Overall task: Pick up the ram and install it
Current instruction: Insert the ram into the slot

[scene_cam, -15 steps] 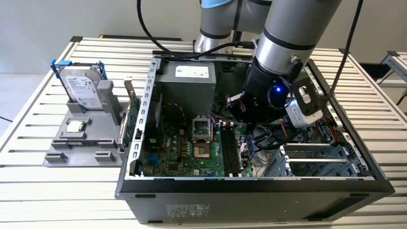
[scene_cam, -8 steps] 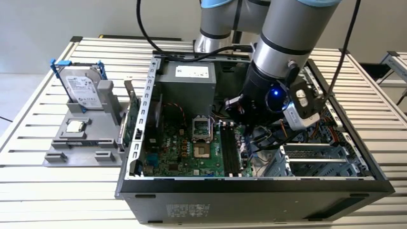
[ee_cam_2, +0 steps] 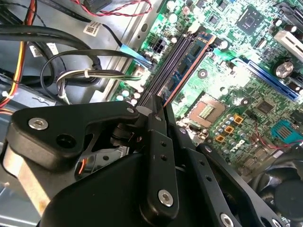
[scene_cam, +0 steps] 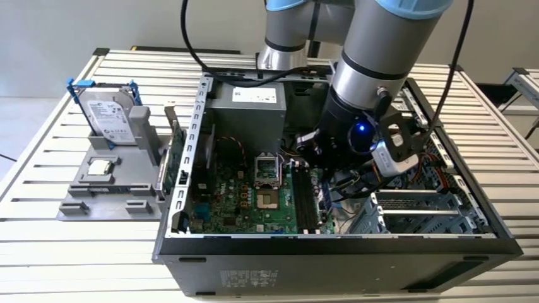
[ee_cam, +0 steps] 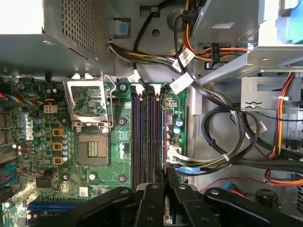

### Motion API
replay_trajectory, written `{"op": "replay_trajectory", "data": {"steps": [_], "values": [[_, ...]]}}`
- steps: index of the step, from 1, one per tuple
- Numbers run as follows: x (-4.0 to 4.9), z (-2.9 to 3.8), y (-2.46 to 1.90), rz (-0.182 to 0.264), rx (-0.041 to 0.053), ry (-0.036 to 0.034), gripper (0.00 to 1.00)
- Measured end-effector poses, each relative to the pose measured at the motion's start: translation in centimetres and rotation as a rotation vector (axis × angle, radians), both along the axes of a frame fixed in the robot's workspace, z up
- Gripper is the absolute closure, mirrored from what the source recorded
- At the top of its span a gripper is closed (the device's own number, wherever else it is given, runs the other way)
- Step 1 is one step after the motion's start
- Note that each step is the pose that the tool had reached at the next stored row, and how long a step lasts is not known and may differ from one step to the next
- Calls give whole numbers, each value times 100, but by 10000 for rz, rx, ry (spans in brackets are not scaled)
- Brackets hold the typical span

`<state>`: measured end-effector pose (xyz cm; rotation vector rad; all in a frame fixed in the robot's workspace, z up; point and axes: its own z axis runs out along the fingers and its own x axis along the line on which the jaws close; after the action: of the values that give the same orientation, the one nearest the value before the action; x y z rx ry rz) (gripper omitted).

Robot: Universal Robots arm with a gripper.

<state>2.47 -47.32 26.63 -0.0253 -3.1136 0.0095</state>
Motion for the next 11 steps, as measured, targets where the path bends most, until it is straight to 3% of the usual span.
{"op": "replay_trajectory", "data": {"steps": [5,11], "values": [[-1,-59,0,0,-3,0,100],[-1,-66,0,-1,-2,6,100]]}}
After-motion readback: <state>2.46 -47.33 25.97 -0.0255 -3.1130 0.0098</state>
